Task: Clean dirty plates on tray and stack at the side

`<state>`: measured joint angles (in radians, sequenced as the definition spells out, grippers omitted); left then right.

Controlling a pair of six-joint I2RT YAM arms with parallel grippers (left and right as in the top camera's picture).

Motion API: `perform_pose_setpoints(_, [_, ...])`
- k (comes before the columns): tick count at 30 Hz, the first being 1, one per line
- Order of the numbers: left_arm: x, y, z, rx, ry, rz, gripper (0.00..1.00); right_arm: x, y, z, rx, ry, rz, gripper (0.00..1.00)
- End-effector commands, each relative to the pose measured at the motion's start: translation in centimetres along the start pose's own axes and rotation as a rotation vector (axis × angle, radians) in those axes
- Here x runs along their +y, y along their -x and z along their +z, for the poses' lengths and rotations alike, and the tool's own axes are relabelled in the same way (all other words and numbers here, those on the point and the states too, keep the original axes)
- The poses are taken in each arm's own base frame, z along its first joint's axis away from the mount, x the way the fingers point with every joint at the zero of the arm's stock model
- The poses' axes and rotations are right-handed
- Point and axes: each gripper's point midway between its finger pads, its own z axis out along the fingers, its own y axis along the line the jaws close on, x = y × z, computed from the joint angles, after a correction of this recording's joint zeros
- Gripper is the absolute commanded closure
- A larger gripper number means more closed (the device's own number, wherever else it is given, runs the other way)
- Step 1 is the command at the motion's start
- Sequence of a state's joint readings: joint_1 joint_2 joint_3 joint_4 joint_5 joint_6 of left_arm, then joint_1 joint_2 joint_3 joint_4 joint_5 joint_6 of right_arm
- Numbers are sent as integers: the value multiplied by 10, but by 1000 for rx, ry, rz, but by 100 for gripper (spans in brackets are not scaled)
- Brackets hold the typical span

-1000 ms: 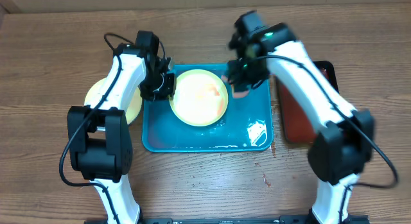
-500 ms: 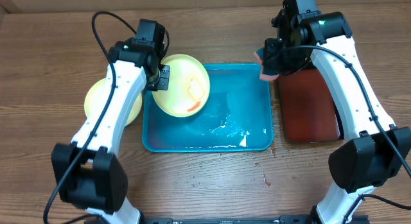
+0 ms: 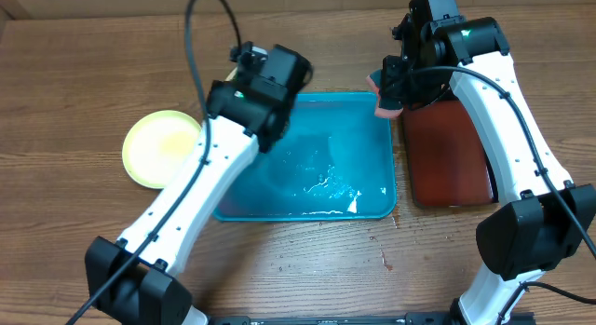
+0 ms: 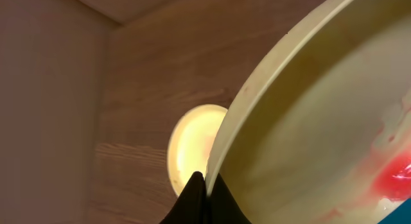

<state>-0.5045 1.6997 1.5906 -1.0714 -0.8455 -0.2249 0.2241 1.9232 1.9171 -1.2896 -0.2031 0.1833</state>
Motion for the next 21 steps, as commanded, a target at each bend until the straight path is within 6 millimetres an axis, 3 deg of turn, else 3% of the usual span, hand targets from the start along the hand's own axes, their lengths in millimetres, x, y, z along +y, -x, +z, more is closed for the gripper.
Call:
perform_pose_setpoints(1, [32,21,-23,-116,182,-72,96,7,5,-14,-39,18,-7,96])
perform_pose_setpoints(21, [43,45,-96,-356,472,-57,96,7,5,-14,-39,18,-7,96])
